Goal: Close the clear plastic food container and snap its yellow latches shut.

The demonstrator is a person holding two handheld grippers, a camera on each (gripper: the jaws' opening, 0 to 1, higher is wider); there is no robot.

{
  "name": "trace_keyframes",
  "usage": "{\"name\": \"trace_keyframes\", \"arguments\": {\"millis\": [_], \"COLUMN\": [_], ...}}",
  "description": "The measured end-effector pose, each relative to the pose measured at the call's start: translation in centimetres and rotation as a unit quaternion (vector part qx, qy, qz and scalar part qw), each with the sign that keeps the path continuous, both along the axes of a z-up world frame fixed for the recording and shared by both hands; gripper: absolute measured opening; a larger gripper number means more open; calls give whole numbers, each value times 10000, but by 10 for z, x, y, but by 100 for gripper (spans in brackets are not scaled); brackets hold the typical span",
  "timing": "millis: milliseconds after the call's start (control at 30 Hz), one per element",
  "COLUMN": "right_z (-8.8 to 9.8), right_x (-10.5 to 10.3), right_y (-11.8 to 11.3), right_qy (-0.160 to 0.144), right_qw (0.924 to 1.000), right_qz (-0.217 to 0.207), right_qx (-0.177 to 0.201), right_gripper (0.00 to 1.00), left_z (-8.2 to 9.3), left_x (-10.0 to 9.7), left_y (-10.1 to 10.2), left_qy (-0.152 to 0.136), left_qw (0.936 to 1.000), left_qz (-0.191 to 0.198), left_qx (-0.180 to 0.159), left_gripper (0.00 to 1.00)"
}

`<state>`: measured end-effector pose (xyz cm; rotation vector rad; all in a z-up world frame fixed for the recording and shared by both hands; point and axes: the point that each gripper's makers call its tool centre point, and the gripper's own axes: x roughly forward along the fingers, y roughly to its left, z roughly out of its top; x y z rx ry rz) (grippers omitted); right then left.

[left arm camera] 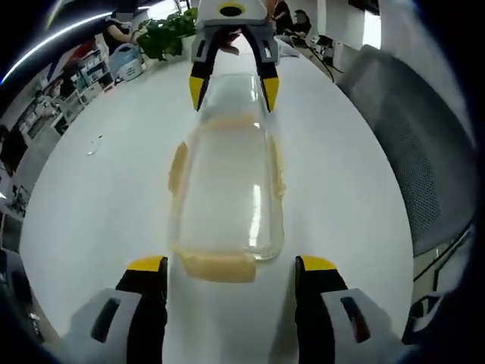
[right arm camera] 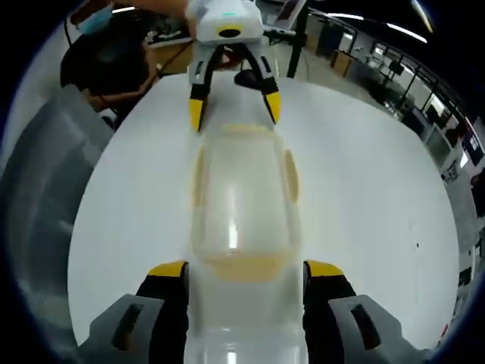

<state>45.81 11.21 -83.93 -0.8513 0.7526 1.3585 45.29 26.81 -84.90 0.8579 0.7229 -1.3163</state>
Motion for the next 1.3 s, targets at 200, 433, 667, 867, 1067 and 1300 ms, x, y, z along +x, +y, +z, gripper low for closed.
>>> {"name": "trace_keyframes", "arguments": {"millis": [200,433,667,867,1067,1300], "right_z": [-8,-14,-21,-23,-24,-22], "right_x": [-3,-1,-3,-2,-2,1], "right_y": [1,1,0,-1,-1,0], "right_qy": [65,137,265,286,373,370], "right_qw": [9997,9995,9988,9986,9984,9983], "right_qz": [165,135,112,138,142,140], "right_qx": [-182,-267,-390,-427,-404,-424], "right_gripper": [60,60,60,59,59,49], "left_z": [-3,-5,-8,-9,-10,-10], "left_x": [4,7,6,7,2,5], "left_y": [2,1,0,0,0,-1], "left_qy": [-24,63,231,328,490,497], "left_qw": [9999,9998,9994,9990,9981,9984], "left_qz": [-83,-94,-196,-232,-321,-245], "left_qx": [101,141,154,177,171,125], "left_gripper": [69,68,67,66,59,48]}}
